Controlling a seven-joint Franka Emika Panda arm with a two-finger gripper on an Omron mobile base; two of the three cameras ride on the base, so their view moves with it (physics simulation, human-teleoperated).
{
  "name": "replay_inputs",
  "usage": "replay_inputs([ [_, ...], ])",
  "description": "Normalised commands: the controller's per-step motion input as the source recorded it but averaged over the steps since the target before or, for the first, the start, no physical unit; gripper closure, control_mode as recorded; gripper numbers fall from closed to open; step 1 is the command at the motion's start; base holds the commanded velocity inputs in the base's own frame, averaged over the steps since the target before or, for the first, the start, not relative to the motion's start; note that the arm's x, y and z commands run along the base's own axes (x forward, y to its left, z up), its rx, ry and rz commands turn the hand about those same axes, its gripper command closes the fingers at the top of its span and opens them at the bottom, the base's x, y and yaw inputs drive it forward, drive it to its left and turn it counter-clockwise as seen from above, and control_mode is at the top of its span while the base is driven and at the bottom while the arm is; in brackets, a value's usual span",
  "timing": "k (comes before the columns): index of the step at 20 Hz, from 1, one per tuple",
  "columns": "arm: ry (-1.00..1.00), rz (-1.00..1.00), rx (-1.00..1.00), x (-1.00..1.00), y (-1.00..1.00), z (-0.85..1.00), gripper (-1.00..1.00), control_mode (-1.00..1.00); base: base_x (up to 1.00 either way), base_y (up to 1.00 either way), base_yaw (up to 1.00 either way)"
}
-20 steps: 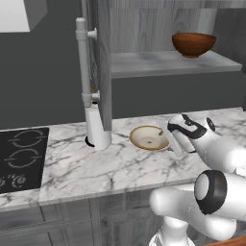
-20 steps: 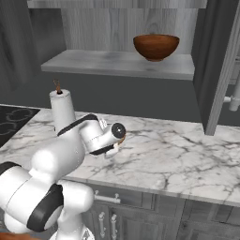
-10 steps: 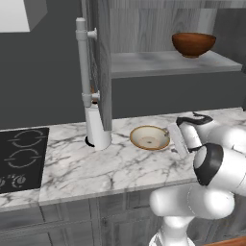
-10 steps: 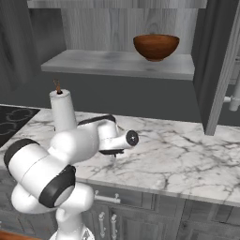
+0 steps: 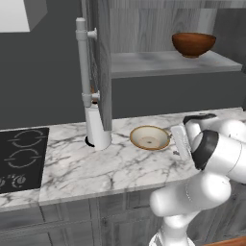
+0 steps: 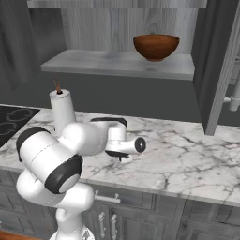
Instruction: Open the cabinet. Pick the bowls from the counter and place them in the cabinet. Then close the cabinet.
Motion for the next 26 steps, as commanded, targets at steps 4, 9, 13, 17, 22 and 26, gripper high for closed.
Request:
replay_inputs([
  [4, -0.07, 0.00, 0.04, 0.05, 0.00, -0.08, -1.00, -1.00, 0.00, 0.00, 0.00],
  [9, -0.09, 0.00, 0.05, 0.07, 0.00, -0.10, -1.00, -1.00, 0.00, 0.00, 0.00],
  [13, -0.10, 0.00, 0.04, 0.11, 0.00, -0.07, -1.00, -1.00, 0.00, 0.00, 0.00],
  [17, -0.14, 0.00, 0.04, 0.00, 0.00, 0.00, -1.00, -1.00, 0.00, 0.00, 0.00],
  [22, -0.11, 0.00, 0.01, 0.01, 0.00, -0.10, -1.00, -1.00, 0.00, 0.00, 0.00],
  [26, -0.04, 0.00, 0.00, 0.08, 0.06, -0.25, -1.00, -1.00, 0.00, 0.00, 0.00],
])
